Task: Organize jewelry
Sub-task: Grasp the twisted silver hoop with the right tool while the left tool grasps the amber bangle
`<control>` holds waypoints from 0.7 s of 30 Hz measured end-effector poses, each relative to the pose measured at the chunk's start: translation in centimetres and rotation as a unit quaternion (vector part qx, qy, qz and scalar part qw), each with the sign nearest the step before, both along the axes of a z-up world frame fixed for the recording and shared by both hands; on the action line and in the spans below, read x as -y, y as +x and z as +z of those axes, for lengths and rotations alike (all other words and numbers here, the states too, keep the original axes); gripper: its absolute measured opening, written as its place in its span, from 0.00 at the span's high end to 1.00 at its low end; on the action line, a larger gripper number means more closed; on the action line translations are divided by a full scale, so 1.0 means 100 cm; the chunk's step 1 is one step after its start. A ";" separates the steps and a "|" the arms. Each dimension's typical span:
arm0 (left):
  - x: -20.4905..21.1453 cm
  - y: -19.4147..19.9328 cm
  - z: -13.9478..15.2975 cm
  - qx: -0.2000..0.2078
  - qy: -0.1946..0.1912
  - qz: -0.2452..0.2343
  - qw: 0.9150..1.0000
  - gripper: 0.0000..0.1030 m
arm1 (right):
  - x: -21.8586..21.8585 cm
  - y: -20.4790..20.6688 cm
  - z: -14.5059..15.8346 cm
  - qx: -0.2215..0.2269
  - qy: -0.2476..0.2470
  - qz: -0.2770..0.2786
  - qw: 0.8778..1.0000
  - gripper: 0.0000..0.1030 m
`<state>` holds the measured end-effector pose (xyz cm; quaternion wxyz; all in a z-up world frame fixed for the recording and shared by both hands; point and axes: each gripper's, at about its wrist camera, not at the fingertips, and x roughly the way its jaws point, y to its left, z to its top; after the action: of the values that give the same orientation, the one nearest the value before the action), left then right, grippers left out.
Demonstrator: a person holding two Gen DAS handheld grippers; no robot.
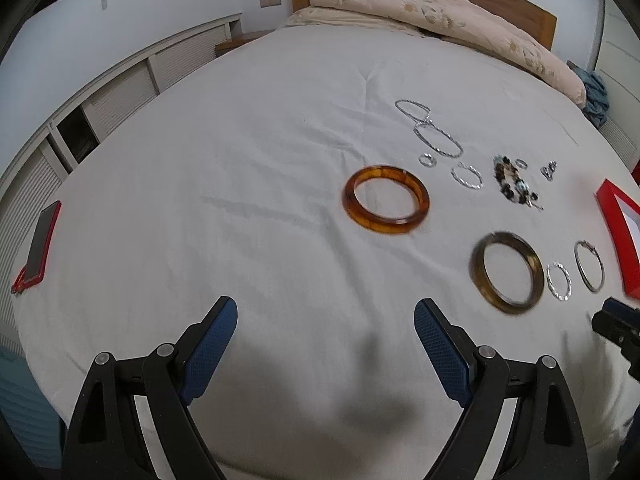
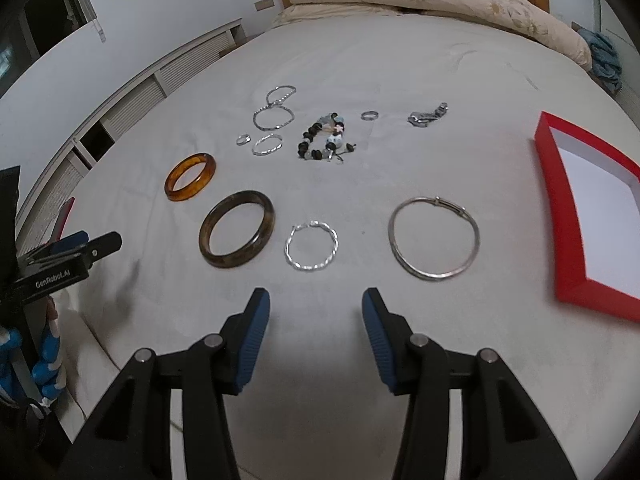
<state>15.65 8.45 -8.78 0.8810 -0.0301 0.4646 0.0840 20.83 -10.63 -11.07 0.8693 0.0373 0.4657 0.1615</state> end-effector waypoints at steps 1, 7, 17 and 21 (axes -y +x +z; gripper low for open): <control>-0.002 0.006 0.000 0.001 -0.002 0.001 1.000 0.14 | 0.000 0.002 -0.001 -0.001 0.002 0.000 1.000 0.57; -0.015 0.039 0.006 0.011 -0.029 0.005 1.000 0.14 | 0.000 0.018 -0.010 -0.009 0.015 0.000 1.000 0.59; -0.024 0.092 -0.019 -0.021 -0.055 0.001 0.998 0.28 | 0.002 0.040 -0.020 -0.018 0.034 0.001 0.999 0.65; -0.023 0.106 -0.029 -0.037 -0.058 -0.008 0.998 0.34 | -0.001 0.049 -0.025 -0.022 0.029 0.007 0.999 0.67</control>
<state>26.21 10.76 -11.72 0.8608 -0.0742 0.5009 0.0514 25.74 -10.53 -13.54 0.8563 0.0622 0.4800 0.1802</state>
